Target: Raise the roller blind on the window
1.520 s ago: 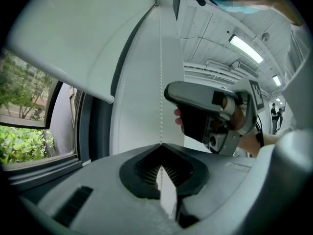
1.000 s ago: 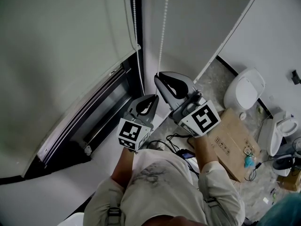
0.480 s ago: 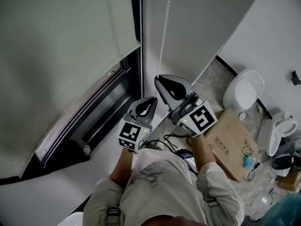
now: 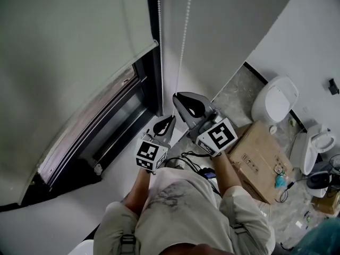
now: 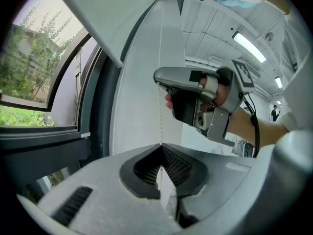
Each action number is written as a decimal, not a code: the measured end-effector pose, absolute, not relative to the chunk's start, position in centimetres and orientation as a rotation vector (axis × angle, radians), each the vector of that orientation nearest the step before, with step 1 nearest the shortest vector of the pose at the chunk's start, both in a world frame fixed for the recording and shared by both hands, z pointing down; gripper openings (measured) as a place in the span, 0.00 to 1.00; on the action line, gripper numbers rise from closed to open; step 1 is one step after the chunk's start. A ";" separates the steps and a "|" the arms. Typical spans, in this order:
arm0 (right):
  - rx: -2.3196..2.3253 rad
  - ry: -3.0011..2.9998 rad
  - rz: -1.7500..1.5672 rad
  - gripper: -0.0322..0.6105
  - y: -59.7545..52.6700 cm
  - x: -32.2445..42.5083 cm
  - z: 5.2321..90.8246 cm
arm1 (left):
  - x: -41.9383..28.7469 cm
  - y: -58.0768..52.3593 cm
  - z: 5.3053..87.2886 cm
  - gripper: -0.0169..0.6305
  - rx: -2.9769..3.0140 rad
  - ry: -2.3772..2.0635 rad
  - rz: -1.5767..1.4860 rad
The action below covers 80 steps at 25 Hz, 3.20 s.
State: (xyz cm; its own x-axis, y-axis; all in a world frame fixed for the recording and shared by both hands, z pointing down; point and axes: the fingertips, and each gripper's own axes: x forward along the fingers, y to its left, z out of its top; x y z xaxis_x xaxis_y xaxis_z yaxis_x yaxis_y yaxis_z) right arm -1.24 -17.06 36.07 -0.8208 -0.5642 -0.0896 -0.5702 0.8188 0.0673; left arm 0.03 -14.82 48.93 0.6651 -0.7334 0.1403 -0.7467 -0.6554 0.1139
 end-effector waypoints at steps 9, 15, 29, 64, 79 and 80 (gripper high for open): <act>-0.939 2.955 0.116 0.07 -16.7 -1.5 38.3 | 0.0 -14.9 51.1 0.04 2.707 -1.199 0.111; -0.954 2.959 0.140 0.07 -16.6 -1.6 38.5 | 0.1 -15.2 51.3 0.04 2.714 -1.195 0.123; -0.981 3.036 -0.011 0.07 -16.0 -1.7 44.7 | -0.4 -13.8 57.3 0.04 2.608 -1.181 0.207; -1.005 3.033 0.033 0.07 -16.0 -1.6 44.8 | -0.1 -16.7 31.1 0.14 2.919 -1.282 -0.114; -0.986 3.027 0.022 0.07 -15.9 -2.7 44.9 | -1.2 -17.3 30.5 0.04 2.917 -1.288 -0.133; -0.986 3.033 0.026 0.07 -16.0 -2.7 45.1 | -1.2 -17.3 30.8 0.04 2.913 -1.288 -0.126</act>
